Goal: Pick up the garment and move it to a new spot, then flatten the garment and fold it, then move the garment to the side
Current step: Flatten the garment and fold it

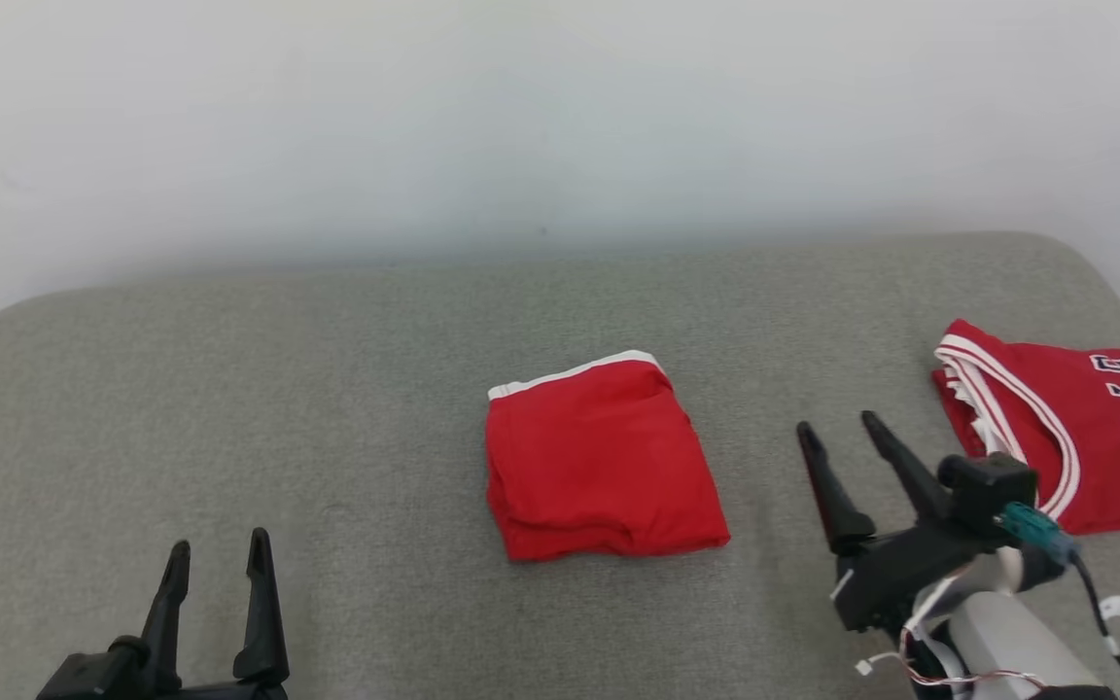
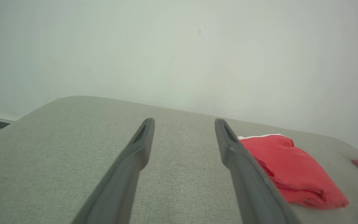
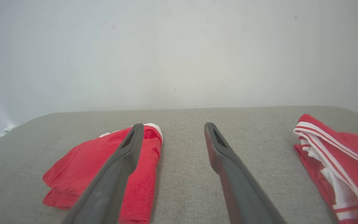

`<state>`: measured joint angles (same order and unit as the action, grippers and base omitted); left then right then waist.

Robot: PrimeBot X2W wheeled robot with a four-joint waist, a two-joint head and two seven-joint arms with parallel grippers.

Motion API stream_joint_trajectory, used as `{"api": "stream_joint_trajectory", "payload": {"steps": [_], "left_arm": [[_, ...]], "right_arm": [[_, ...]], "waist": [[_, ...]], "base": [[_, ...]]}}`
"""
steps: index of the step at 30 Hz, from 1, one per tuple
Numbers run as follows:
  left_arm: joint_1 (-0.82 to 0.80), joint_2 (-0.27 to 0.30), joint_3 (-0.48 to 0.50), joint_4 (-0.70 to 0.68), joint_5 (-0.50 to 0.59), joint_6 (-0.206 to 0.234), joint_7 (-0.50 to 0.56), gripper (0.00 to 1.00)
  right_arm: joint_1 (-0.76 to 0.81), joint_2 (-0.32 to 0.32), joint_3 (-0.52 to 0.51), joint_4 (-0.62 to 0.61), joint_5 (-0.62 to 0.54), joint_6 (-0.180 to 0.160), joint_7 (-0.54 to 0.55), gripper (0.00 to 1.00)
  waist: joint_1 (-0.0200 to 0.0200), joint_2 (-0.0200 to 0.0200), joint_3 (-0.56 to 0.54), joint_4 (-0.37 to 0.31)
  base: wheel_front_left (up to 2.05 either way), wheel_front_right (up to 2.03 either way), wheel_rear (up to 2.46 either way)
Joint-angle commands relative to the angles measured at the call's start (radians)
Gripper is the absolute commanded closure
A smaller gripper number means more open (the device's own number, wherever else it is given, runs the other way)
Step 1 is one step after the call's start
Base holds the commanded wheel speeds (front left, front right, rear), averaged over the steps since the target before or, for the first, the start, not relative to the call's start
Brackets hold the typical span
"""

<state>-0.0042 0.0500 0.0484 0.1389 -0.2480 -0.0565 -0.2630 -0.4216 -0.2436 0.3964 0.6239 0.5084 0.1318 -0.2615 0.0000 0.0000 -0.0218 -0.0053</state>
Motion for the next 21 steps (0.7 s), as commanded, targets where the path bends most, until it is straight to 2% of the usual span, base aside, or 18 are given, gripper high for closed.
{"api": "stream_joint_trajectory", "payload": {"steps": [1, 8, 13, 21], "left_arm": [[0.005, 0.001, 0.004, -0.004, -0.001, 0.005, -0.001, 0.0], [0.01, 0.001, 0.029, 0.028, 0.043, 0.006, -0.001, 0.0], [0.023, 0.002, 0.054, 0.057, 0.075, -0.003, -0.001, 0.0], [0.045, 0.002, 0.081, 0.073, 0.098, -0.011, -0.001, 0.0]], "right_arm": [[0.017, -0.006, -0.016, -0.014, -0.017, -0.003, -0.003, 0.0], [0.142, 0.003, -0.193, -0.123, -0.13, -0.003, -0.004, 0.0], [0.205, 0.018, -0.234, -0.165, -0.175, -0.003, -0.004, 0.0], [0.247, 0.037, -0.252, -0.175, -0.166, -0.003, -0.003, 0.0]], "waist": [[0.0, 0.0, -0.018, -0.026], [0.0, 0.0, -0.034, -0.047], [0.0, 0.0, -0.045, -0.061], [0.0, 0.0, -0.064, -0.08]], "base": [[0.0, 0.0, 0.0], [0.0, 0.0, 0.0], [0.0, 0.0, 0.0], [0.0, 0.0, 0.0]]}}
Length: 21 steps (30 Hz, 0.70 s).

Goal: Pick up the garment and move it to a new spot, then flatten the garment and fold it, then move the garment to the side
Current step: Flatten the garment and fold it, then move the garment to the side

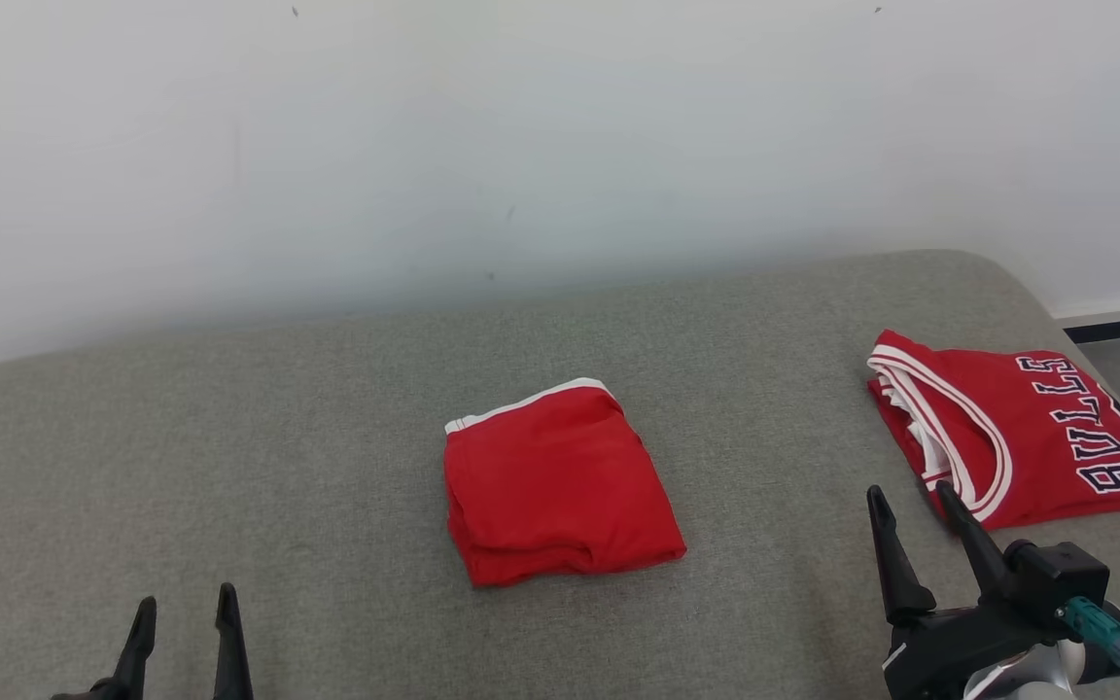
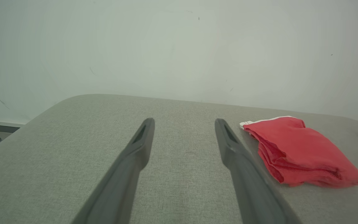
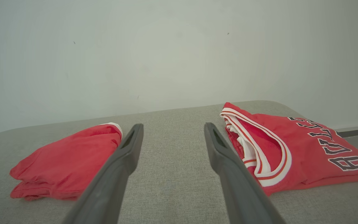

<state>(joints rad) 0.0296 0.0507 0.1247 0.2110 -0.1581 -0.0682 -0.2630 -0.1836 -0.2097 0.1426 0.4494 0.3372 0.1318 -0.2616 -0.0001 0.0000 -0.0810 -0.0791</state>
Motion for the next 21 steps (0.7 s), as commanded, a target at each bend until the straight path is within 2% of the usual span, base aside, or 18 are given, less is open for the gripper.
{"api": "stream_joint_trajectory", "payload": {"steps": [1, 21], "left_arm": [[0.016, 0.001, 0.008, 0.003, 0.009, 0.001, -0.001, 0.0], [0.039, 0.0, 0.012, -0.008, -0.002, 0.006, -0.001, 0.0]], "right_arm": [[0.011, 0.004, 0.005, 0.0, 0.004, -0.003, -0.002, 0.0], [-0.013, 0.015, 0.03, 0.031, 0.019, -0.003, 0.005, 0.0]], "waist": [[0.0001, 0.0, -0.007, -0.008], [0.0001, 0.0, -0.016, -0.014]], "base": [[0.0, 0.0, 0.0], [0.0, 0.0, 0.0]]}}
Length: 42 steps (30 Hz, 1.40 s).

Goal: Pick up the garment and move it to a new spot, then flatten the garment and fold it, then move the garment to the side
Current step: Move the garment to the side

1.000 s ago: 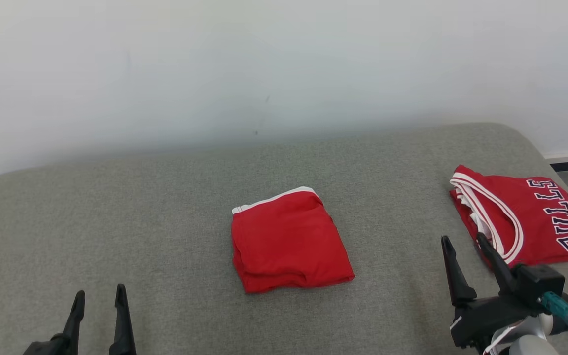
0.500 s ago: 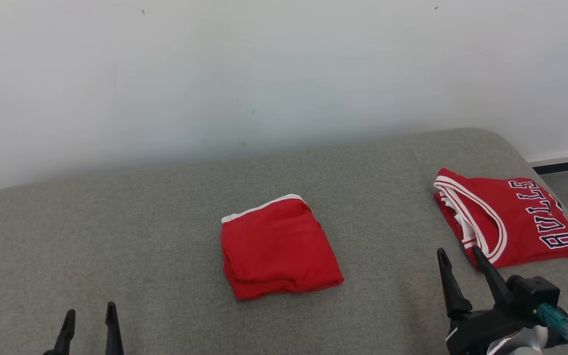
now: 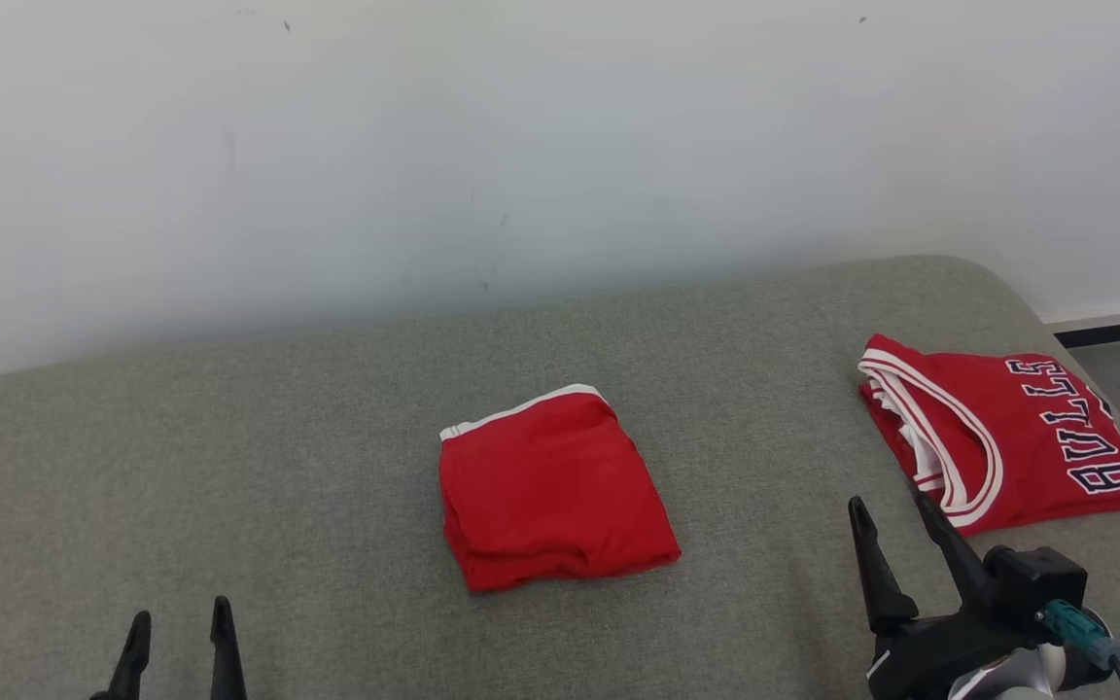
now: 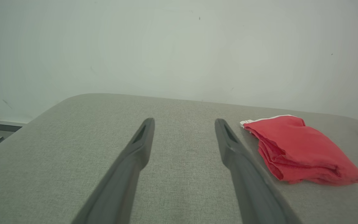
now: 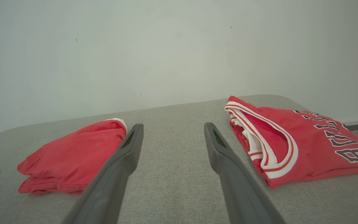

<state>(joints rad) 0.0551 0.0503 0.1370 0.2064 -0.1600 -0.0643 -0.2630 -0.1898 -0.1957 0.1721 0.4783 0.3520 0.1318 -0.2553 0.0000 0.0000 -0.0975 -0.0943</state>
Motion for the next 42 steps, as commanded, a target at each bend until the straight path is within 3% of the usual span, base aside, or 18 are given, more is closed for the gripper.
{"api": "stream_joint_trajectory", "payload": {"steps": [1, 14, 19, 24, 29, 37, 42], "left_arm": [[0.015, 0.001, -0.001, -0.005, 0.0, 0.001, -0.001, 0.0], [0.024, 0.001, -0.033, -0.017, -0.013, 0.019, -0.001, 0.0], [0.014, 0.001, -0.055, -0.023, -0.021, 0.024, -0.001, 0.0], [-0.008, 0.001, -0.089, -0.027, -0.019, 0.018, -0.001, 0.0], [-0.03, 0.001, -0.142, -0.018, -0.027, 0.014, -0.001, 0.0], [-0.079, 0.001, -0.197, -0.008, -0.041, 0.005, -0.001, 0.0], [-0.099, 0.001, -0.207, -0.006, -0.053, 0.007, -0.001, 0.0]], "right_arm": [[-0.007, 0.001, 0.002, 0.004, 0.005, -0.003, -0.002, 0.0], [-0.008, -0.001, -0.007, 0.025, 0.029, -0.003, 0.004, 0.0], [-0.083, -0.001, 0.001, 0.051, 0.063, -0.003, 0.109, 0.0], [-0.236, 0.01, 0.029, 0.145, 0.11, -0.003, 0.348, 0.0], [-0.348, 0.014, 0.029, 0.259, 0.134, -0.003, 0.468, 0.0], [-0.454, 0.0, 0.001, 0.41, 0.134, -0.003, 0.517, 0.0], [-0.483, 0.021, -0.014, 0.483, 0.131, -0.003, 0.509, 0.0]], "waist": [[0.0, 0.0, 0.001, 0.002], [0.0, 0.0, 0.01, 0.024], [0.0, 0.0, 0.026, 0.052], [0.0, 0.0, 0.062, 0.108], [0.0, 0.0, 0.102, 0.202], [0.0, 0.0, 0.186, 0.329], [0.0, 0.0, 0.217, 0.365]], "base": [[0.0, 0.0, 0.0], [0.0, 0.0, 0.0], [0.0, 0.0, 0.0], [0.0, 0.0, 0.0], [0.0, 0.0, 0.0], [0.0, 0.0, 0.0], [0.0, 0.0, 0.0]]}}
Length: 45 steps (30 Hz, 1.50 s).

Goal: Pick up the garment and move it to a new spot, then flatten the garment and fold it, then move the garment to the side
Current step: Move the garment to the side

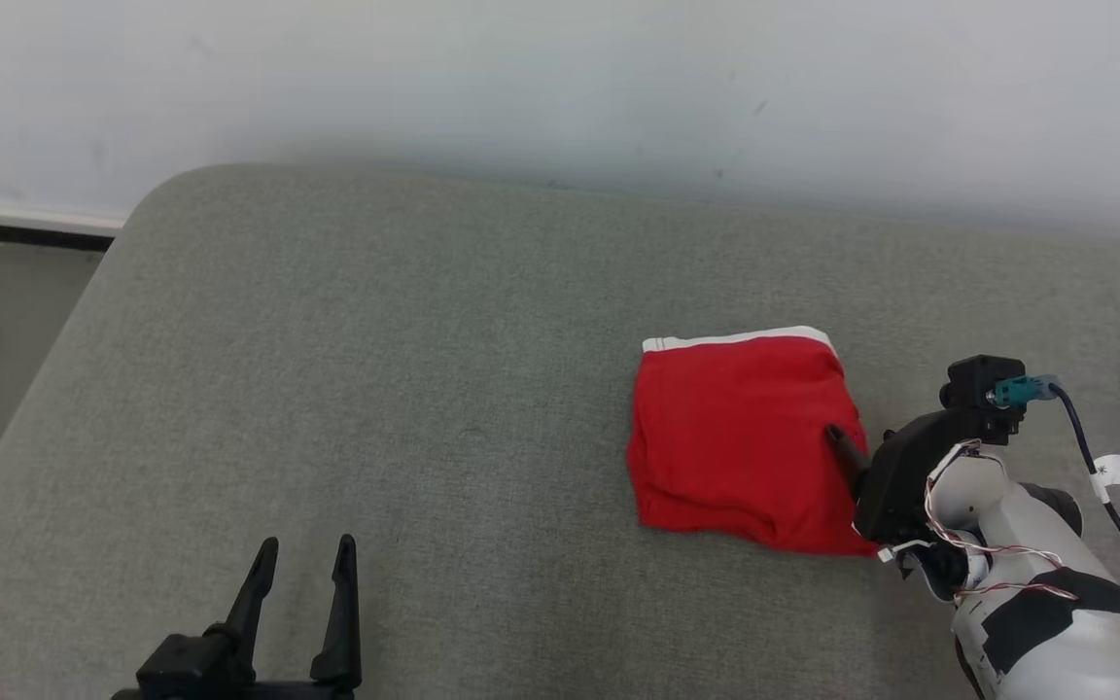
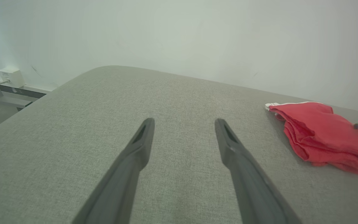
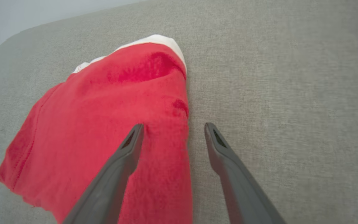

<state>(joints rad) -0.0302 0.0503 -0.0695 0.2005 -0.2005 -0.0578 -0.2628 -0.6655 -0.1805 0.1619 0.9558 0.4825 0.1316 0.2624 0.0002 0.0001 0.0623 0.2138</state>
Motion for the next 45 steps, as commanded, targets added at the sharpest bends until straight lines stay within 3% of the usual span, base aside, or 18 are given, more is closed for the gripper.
{"api": "stream_joint_trajectory", "payload": {"steps": [1, 9, 10, 11, 12, 16, 21, 31, 38, 45], "left_arm": [[-0.014, 0.001, -0.001, -0.001, -0.012, 0.001, -0.001, 0.0], [-0.037, 0.001, -0.009, 0.0, -0.018, 0.003, -0.001, 0.0], [-0.042, 0.0, -0.009, 0.0, -0.019, 0.003, -0.001, 0.0], [-0.046, 0.001, -0.008, 0.0, -0.02, 0.003, -0.002, 0.0], [-0.049, 0.001, -0.008, 0.0, -0.022, 0.003, -0.001, 0.0], [-0.052, 0.001, -0.008, -0.005, -0.031, 0.003, -0.001, 0.0], [-0.053, 0.001, -0.006, -0.014, -0.045, 0.004, -0.002, 0.0], [-0.063, 0.0, 0.02, -0.042, -0.072, 0.012, -0.001, 0.0], [-0.09, 0.001, 0.009, -0.065, -0.062, 0.017, -0.001, 0.0], [-0.116, 0.001, 0.002, -0.078, -0.058, 0.008, -0.001, 0.0]], "right_arm": [[-0.008, 0.006, -0.004, 0.005, 0.0, -0.002, -0.009, 0.0], [-0.008, 0.026, 0.003, 0.137, -0.054, -0.002, 0.018, 0.0], [-0.009, 0.033, 0.01, 0.146, -0.058, -0.002, 0.03, 0.11], [-0.011, 0.039, 0.021, 0.149, -0.062, -0.002, 0.034, 0.73], [-0.016, 0.038, 0.033, 0.145, -0.068, -0.002, 0.033, 1.0], [-0.05, -0.004, 0.117, 0.11, -0.114, -0.003, 0.041, 1.0], [-0.117, -0.076, 0.3, 0.0, -0.155, -0.003, 0.093, 1.0], [-0.262, -0.314, 0.668, -0.307, -0.005, -0.003, 0.23, 1.0], [-0.349, -0.454, 0.789, -0.374, 0.005, -0.003, 0.207, 1.0], [-0.38, -0.5, 0.778, -0.309, 0.006, -0.003, 0.133, 1.0]], "waist": [[-0.0002, -0.0001, 0.057, 0.057], [-0.0002, -0.0001, 0.083, 0.064], [-0.0002, -0.0001, 0.084, 0.061], [-0.0002, -0.0001, 0.084, 0.056], [-0.0002, -0.0001, 0.086, 0.052], [-0.0002, -0.0001, 0.084, 0.021], [-0.0002, -0.0001, 0.07, -0.038], [-0.0002, -0.0001, 0.082, -0.221], [-0.0002, -0.0001, 0.134, -0.325], [-0.0002, -0.0001, 0.176, -0.382]], "base": [[0.0, 0.0, 0.0], [0.0, 0.0, 0.0], [0.0, 0.0, 0.0], [0.0, 0.0, 0.0], [0.0, 0.0, 0.0], [0.0, 0.0, 0.0], [0.0, 0.0, 0.0], [0.0, 0.0, 0.0], [0.0, 0.0, 0.0], [0.0, 0.0, 0.0]]}}
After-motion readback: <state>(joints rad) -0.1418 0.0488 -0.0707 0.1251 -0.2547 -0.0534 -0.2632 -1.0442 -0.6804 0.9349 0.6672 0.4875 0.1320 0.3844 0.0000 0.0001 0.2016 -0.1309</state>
